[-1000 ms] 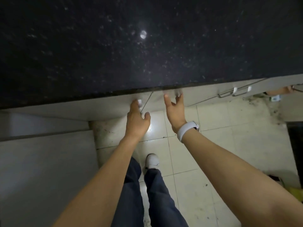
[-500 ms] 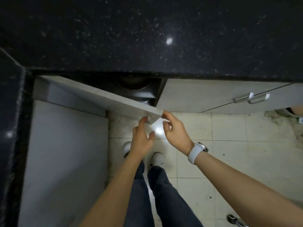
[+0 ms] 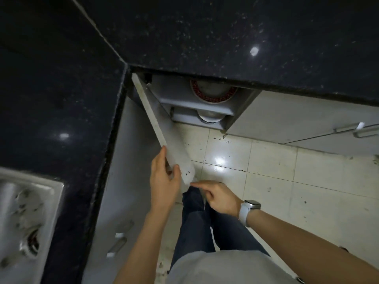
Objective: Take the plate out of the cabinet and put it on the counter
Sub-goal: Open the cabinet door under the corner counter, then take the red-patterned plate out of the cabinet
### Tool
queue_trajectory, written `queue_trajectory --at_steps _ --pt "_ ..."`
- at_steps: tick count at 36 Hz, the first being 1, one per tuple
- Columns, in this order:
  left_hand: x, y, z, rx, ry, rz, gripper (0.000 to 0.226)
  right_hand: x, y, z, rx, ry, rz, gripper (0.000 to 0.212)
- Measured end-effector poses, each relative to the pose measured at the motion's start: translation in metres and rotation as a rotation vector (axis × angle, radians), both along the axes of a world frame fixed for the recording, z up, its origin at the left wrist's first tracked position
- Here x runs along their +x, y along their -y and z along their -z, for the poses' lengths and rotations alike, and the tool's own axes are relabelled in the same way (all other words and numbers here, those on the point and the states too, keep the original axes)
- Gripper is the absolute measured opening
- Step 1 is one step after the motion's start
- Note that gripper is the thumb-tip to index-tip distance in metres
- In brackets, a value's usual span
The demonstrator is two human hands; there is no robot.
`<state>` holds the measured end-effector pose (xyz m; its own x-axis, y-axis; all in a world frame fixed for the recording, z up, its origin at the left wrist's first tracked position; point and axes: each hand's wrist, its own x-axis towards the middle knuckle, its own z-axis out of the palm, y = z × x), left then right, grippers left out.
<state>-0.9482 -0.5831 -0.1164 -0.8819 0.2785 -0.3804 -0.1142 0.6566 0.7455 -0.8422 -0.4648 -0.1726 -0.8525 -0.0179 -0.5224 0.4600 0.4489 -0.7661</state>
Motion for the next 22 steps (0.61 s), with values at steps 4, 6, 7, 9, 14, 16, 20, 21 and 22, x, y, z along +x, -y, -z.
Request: queue_trajectory --at_steps 4,6,7,9,14,16,20,21,22 --pt "-0.003 0.021 -0.005 -0.14 -0.07 0.04 0.054 -0.015 0.011 -0.003 0.021 0.065 0.005 0.048" --pt "-0.006 0.03 -0.005 -0.197 -0.095 0.037 0.055 -0.02 0.011 0.0 0.028 0.082 0.029 0.046" --pt "-0.007 0.034 -0.005 -0.229 -0.111 0.031 0.056 -0.023 0.01 0.001 0.03 0.088 0.05 0.045" --pt "-0.01 0.037 -0.002 -0.299 -0.134 0.014 0.058 -0.029 0.007 0.002 0.036 0.091 0.102 0.041" --pt "-0.007 0.025 0.006 -0.527 -0.167 0.025 0.064 -0.04 -0.008 0.002 0.027 0.102 0.244 0.037" --pt "-0.006 0.015 0.008 -0.569 -0.283 0.135 0.064 -0.041 -0.016 0.005 0.029 0.099 0.313 0.035" --pt "-0.011 -0.016 0.021 -0.458 -0.353 0.279 0.06 -0.043 -0.037 0.016 0.041 0.096 0.467 0.032" --pt "-0.016 -0.024 0.028 -0.418 -0.326 0.297 0.058 -0.046 -0.043 0.021 0.048 0.085 0.507 0.031" --pt "-0.02 -0.032 0.038 -0.39 -0.29 0.318 0.057 -0.049 -0.049 0.026 0.048 0.077 0.55 0.03"
